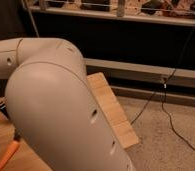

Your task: Place the ceramic cup over the eraser

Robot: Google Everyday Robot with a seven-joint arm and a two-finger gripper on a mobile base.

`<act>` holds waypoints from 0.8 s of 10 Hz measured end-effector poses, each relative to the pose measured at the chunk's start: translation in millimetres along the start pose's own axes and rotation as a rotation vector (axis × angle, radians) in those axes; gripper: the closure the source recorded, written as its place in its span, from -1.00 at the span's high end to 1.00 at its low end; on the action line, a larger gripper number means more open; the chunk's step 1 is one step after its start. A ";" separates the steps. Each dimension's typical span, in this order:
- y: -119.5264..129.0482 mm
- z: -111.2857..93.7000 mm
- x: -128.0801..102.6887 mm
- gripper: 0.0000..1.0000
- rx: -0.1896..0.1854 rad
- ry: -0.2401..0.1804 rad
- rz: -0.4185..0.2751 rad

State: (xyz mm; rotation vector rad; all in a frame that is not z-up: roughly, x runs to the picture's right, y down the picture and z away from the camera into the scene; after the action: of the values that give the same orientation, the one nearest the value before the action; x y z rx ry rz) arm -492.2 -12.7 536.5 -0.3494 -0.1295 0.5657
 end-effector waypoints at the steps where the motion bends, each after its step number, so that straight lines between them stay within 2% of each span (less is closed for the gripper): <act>1: -3.4 2.5 -2.4 -1.00 -0.003 0.028 0.019; 2: -6.1 7.3 -5.9 -1.00 -0.009 0.055 0.037; 5: -22.5 27.1 -10.6 -1.00 -0.015 0.094 0.080; 8: -41.8 64.7 -1.1 -1.00 -0.030 0.121 0.107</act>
State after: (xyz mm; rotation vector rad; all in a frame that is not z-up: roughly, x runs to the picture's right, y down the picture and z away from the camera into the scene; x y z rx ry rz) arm -486.0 -27.6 611.7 -0.4207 -0.0026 0.6476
